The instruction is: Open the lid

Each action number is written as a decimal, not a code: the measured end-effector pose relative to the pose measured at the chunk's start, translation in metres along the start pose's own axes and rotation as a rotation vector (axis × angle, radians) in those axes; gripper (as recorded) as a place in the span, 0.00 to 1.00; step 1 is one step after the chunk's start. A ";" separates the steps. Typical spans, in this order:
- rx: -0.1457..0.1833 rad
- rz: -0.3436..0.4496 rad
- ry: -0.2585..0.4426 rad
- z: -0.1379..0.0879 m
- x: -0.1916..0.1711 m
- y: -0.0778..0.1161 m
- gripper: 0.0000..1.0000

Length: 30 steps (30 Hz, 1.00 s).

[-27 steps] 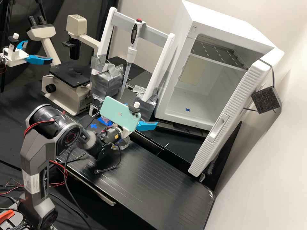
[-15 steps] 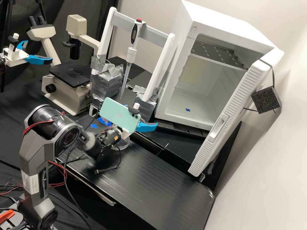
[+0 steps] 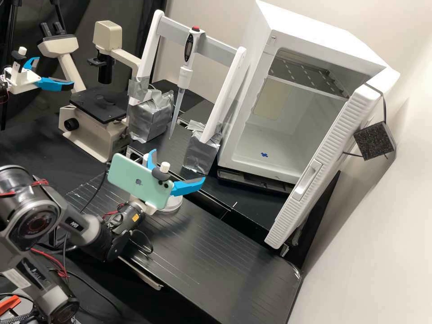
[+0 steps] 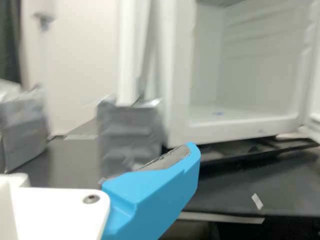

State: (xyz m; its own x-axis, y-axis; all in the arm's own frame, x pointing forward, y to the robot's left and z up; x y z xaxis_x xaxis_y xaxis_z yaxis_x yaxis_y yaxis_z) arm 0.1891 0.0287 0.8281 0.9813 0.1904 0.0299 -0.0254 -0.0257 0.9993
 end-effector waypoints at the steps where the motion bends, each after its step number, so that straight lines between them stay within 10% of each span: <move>1: -0.002 -0.012 -0.010 0.002 -0.005 -0.003 1.00; 19: -0.093 -0.051 -0.032 0.010 -0.025 0.000 1.00; 30: -0.078 -0.070 -0.090 0.022 -0.024 -0.001 1.00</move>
State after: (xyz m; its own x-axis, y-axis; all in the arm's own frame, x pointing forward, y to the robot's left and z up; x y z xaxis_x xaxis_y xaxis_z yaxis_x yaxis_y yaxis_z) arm 0.1697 0.0022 0.8256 0.9942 0.1004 -0.0382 0.0321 0.0617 0.9976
